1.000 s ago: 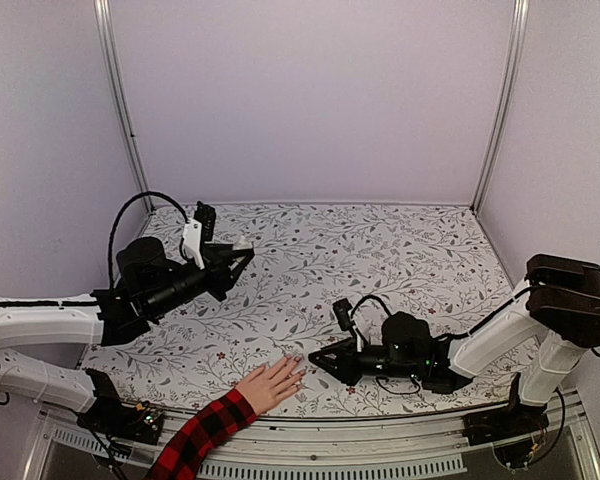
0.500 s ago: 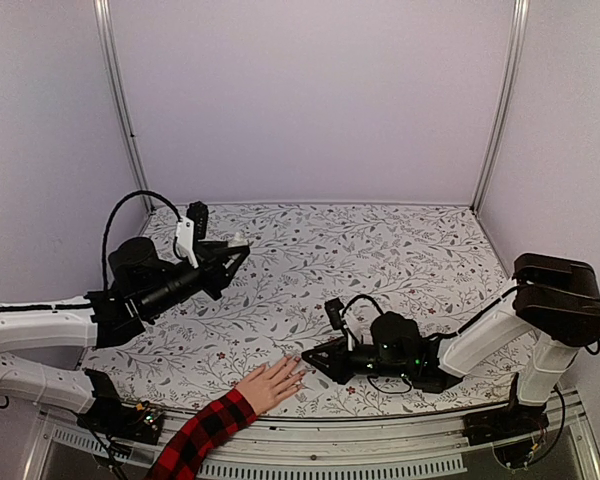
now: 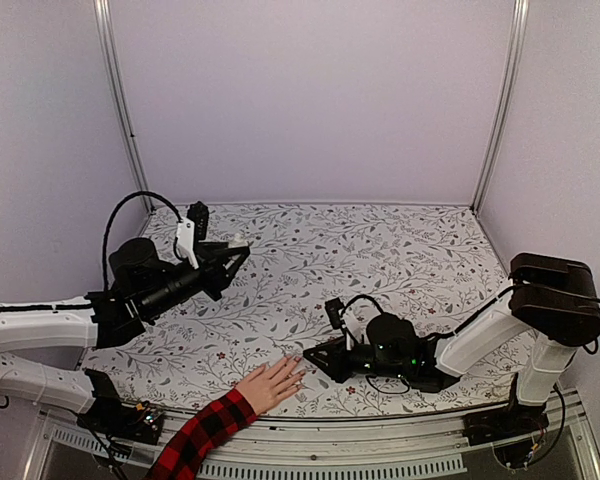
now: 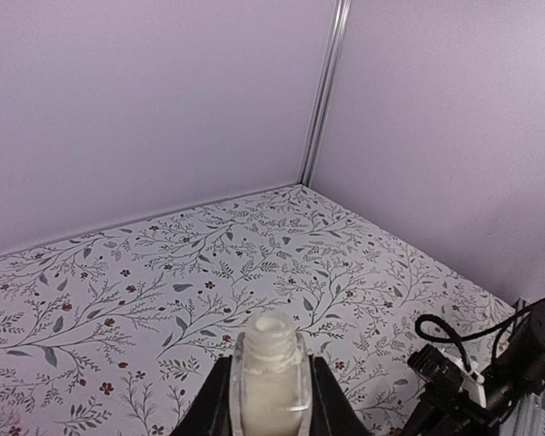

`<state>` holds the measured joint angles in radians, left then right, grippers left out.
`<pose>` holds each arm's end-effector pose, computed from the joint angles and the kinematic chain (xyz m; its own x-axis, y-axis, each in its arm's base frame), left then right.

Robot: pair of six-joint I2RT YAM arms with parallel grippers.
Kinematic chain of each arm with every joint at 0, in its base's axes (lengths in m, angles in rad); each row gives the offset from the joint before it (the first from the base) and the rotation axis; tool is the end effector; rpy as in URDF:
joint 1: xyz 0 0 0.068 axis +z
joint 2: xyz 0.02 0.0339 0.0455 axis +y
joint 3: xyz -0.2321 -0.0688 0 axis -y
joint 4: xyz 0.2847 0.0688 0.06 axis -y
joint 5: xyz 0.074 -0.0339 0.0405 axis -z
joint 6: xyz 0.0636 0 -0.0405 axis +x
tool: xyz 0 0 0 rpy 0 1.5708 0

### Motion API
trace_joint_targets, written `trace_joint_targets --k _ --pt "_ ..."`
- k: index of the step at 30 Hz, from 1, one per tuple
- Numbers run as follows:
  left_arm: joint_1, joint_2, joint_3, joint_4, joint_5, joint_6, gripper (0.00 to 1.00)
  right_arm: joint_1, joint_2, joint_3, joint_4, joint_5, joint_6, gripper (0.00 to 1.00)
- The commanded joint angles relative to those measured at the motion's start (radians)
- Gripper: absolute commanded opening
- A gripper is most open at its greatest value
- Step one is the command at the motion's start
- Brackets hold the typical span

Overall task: Paint the nails
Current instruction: Paint the nail polish on the nail.

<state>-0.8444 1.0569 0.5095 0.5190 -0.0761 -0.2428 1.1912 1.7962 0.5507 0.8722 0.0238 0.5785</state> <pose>0.2146 -0.2342 0.2148 -0.1854 -0.1523 -0.9708 0.6700 0.7031 -0.2382 0.1303 0.3225 0.0390 -0.6164 -0.0698 -0.7844 -0.6967 0.5126 0.5018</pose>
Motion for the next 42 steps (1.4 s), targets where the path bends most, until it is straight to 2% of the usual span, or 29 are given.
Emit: trace_joint_targets --k 1,42 --pt "-0.010 0.013 -0.002 0.032 -0.005 0.014 0.00 0.006 0.023 0.016 -0.012 0.023 -0.004 0.00" --pt "-0.009 0.051 0.002 0.055 0.003 0.020 0.00 0.007 0.037 0.003 0.036 -0.051 -0.002 0.00"
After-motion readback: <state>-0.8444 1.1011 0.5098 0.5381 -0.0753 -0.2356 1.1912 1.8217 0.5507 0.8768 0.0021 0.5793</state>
